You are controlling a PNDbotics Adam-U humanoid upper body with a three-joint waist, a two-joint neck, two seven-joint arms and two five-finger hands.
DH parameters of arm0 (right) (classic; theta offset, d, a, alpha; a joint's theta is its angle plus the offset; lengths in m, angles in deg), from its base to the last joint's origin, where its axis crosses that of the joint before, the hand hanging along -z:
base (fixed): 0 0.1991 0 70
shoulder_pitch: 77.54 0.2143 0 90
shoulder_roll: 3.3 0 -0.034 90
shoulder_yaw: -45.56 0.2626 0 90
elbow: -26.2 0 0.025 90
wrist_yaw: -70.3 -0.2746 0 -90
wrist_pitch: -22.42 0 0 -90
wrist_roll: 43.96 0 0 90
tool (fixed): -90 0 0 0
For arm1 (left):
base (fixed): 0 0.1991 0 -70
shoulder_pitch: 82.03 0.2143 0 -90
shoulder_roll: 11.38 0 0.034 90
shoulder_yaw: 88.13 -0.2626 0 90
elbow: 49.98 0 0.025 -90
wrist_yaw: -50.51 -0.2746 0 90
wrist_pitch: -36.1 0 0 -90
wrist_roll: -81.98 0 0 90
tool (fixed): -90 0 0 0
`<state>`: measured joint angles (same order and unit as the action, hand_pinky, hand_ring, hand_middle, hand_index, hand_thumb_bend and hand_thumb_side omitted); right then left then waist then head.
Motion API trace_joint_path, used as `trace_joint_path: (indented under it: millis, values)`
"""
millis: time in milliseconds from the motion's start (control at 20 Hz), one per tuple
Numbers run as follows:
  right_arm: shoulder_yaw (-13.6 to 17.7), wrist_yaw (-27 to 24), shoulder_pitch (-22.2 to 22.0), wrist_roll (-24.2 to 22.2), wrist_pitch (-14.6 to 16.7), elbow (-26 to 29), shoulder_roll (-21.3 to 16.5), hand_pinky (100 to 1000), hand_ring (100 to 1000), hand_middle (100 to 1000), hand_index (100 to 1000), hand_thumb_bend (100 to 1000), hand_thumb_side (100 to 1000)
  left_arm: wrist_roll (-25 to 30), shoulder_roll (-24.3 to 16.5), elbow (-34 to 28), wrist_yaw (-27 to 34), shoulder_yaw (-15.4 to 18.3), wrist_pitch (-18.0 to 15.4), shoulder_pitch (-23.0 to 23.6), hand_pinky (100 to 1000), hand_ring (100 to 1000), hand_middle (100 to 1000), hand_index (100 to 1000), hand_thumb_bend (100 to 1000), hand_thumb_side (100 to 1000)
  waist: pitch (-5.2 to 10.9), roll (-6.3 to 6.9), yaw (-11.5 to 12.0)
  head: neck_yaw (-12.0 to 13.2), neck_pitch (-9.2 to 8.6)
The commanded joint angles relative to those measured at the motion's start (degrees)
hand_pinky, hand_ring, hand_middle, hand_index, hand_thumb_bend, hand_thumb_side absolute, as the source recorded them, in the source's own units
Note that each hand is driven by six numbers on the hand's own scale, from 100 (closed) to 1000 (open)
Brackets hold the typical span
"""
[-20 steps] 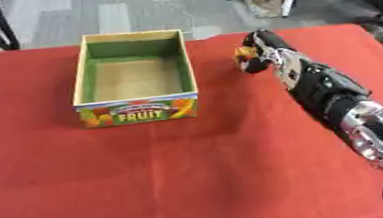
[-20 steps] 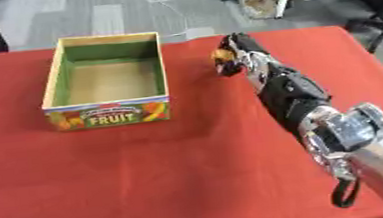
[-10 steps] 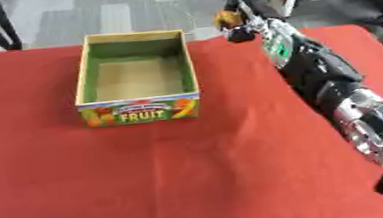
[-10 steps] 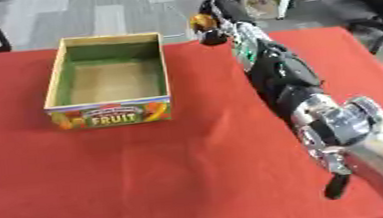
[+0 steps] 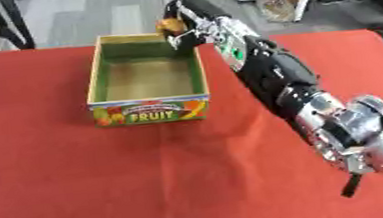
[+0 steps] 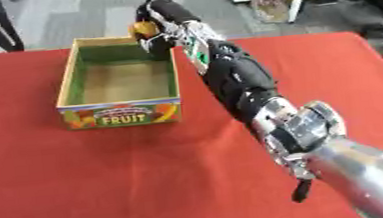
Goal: Pick up objects on the table and place them in the box.
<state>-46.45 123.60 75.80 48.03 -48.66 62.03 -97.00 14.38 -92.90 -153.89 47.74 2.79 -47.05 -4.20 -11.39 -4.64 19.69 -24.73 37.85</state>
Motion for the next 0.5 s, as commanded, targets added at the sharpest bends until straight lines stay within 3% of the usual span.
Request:
trace_joint_path:
  millis: [50,250,300,350,400,450,500]
  values:
    - [-0.88,1.49,0.53,-1.13,2.05,2.18,-0.72,277,415,330,443,100,100,0.22,-0.23,-0.74,0.30,-0.18,-0.01,-0.92,493,498,528,535,340,345,0.71,0.29,0.13,-0.35,-0.61]
    - [-1.62,4.12,-0.04,-2.79,3.74,1.83,0.25,383,470,389,489,100,100,0.30,-0.12,-0.78,0.25,-0.22,0.08,-0.98,493,498,528,535,342,344,0.53,0.18,0.16,-0.33,-0.55]
    - [-1.61,4.71,-0.16,-3.14,4.01,1.62,0.40,436,517,445,539,113,100,0.30,-0.11,-0.79,0.24,-0.21,0.09,-0.98,493,498,528,535,342,345,0.51,0.17,0.14,-0.28,-0.55]
    - [-1.56,5.20,-0.24,-3.50,4.20,1.40,0.49,523,617,552,649,214,100,0.29,-0.10,-0.80,0.24,-0.20,0.10,-0.98,493,498,528,535,343,344,0.50,0.17,0.13,-0.25,-0.56]
    - [-1.50,5.63,-0.30,-3.89,4.37,1.22,0.52,568,677,610,699,260,100,0.27,-0.10,-0.80,0.23,-0.17,0.12,-0.97,493,498,528,534,343,344,0.49,0.17,0.10,-0.22,-0.60]
    - [-1.40,5.92,-0.33,-4.13,4.50,1.13,0.51,634,750,701,763,325,147,0.25,-0.11,-0.81,0.23,-0.16,0.13,-0.95,493,498,528,535,343,344,0.49,0.17,0.06,-0.19,-0.62]
    - [-1.34,6.11,-0.37,-4.36,4.63,1.05,0.50,698,803,768,810,411,253,0.24,-0.10,-0.81,0.22,-0.15,0.14,-0.94,493,498,528,534,343,344,0.49,0.17,0.00,-0.16,-0.66]
